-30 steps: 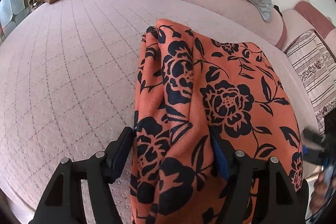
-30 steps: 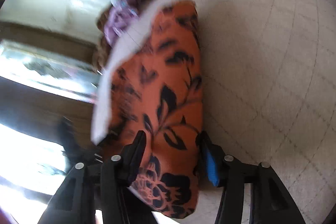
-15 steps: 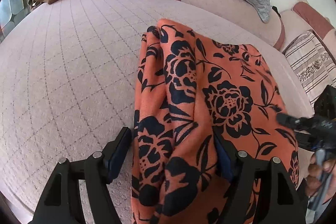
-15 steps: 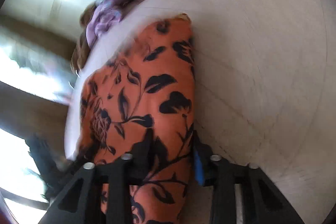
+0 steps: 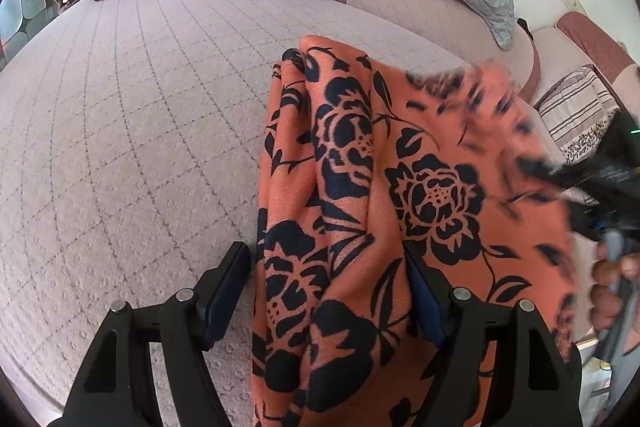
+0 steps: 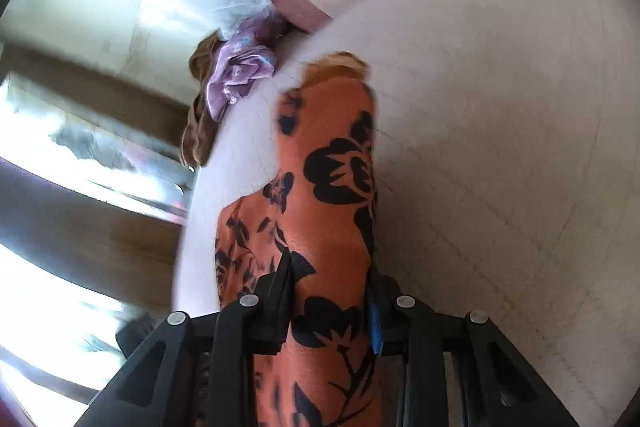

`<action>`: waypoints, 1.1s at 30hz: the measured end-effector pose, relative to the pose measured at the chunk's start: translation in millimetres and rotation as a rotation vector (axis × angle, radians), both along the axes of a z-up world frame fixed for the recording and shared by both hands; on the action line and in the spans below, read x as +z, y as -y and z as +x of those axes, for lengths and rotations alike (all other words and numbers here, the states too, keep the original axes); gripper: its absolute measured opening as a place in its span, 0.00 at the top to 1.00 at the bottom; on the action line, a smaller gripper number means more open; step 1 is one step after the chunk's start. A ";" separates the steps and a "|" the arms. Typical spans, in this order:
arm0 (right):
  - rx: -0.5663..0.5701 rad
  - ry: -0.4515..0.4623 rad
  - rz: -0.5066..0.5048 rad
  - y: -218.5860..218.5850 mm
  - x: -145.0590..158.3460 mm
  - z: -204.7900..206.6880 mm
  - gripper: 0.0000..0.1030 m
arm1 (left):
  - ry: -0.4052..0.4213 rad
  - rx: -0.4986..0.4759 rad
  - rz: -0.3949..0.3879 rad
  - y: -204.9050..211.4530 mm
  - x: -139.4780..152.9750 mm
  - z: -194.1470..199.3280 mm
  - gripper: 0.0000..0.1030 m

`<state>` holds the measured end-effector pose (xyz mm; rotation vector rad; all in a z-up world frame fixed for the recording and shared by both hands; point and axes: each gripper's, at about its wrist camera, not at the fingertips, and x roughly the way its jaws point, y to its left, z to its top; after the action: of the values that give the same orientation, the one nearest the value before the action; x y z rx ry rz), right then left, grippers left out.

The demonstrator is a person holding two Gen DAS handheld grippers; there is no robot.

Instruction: Fold small clothes

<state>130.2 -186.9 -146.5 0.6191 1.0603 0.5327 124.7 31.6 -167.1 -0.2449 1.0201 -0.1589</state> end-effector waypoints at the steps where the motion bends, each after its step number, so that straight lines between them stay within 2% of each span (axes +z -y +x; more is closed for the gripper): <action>1: -0.003 -0.035 -0.038 -0.7 -9.3 8.2 0.66 | -0.002 0.002 0.001 0.8 0.8 0.2 0.25; 2: -0.009 -0.102 -0.050 0.5 -24.4 13.6 0.57 | -0.006 0.004 0.000 0.2 1.5 0.1 0.25; 3: -0.054 -0.152 0.021 9.3 -36.6 13.4 0.49 | -0.015 0.008 -0.008 -1.7 3.1 0.0 0.25; 4: -0.074 -0.154 0.066 14.2 -35.9 11.4 0.47 | -0.029 0.027 -0.028 -5.0 7.5 -2.0 0.27; 6: -0.069 -0.104 0.022 12.9 -19.9 1.9 0.42 | -0.036 0.058 -0.065 -11.1 16.7 -6.7 0.30; 8: -0.048 -0.034 -0.035 9.9 -1.2 -9.1 0.38 | -0.005 0.062 -0.110 -17.6 30.2 -11.9 0.33; 11: -0.043 0.039 -0.050 8.6 19.9 -28.7 0.35 | 0.003 0.054 -0.207 -25.3 44.5 -4.1 0.33; 14: -0.029 0.070 -0.041 25.9 23.6 -51.3 0.35 | -0.013 0.035 -0.196 -21.4 47.8 22.8 0.33; 15: -0.020 0.076 -0.033 21.9 26.8 -53.9 0.35 | -0.041 0.025 -0.212 -20.1 42.9 33.9 0.33; 16: -0.014 0.081 -0.031 22.6 26.2 -56.8 0.35 | -0.087 0.026 -0.228 -21.0 33.7 50.4 0.40; 17: -0.003 0.086 -0.028 19.1 27.4 -58.5 0.35 | -0.115 0.035 -0.197 -23.5 26.4 58.7 0.70; 18: 0.012 0.089 -0.022 18.5 25.0 -59.2 0.35 | -0.146 0.052 -0.134 -27.2 14.9 72.1 0.73; 19: 0.025 0.091 -0.023 16.9 22.5 -62.1 0.35 | -0.164 0.071 -0.167 -34.7 5.4 78.1 0.70; 21: 0.047 0.091 -0.029 17.5 17.1 -63.8 0.36 | -0.198 0.118 -0.300 -50.8 -4.7 81.0 0.70; 22: 0.046 0.087 -0.028 16.5 14.6 -64.3 0.36 | -0.181 0.099 -0.277 -49.0 -0.2 78.6 0.69; 25: 0.042 0.076 -0.013 20.5 12.5 -65.2 0.36 | -0.145 0.075 -0.187 -36.8 9.6 67.2 0.57; 29: 0.044 0.068 -0.004 19.6 14.8 -67.1 0.35 | -0.093 0.072 -0.121 -29.1 30.0 40.7 0.51; 31: 0.059 0.071 0.016 18.3 18.1 -74.0 0.34 | -0.055 0.047 -0.051 -19.3 43.0 22.5 0.45; 33: 0.065 0.077 0.015 17.3 18.3 -82.3 0.31 | -0.028 0.030 -0.001 -13.2 52.2 10.5 0.43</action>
<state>47.9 -204.2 -128.1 0.5744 1.0071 0.6176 135.3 44.7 -114.8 -0.2640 1.0437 -0.1296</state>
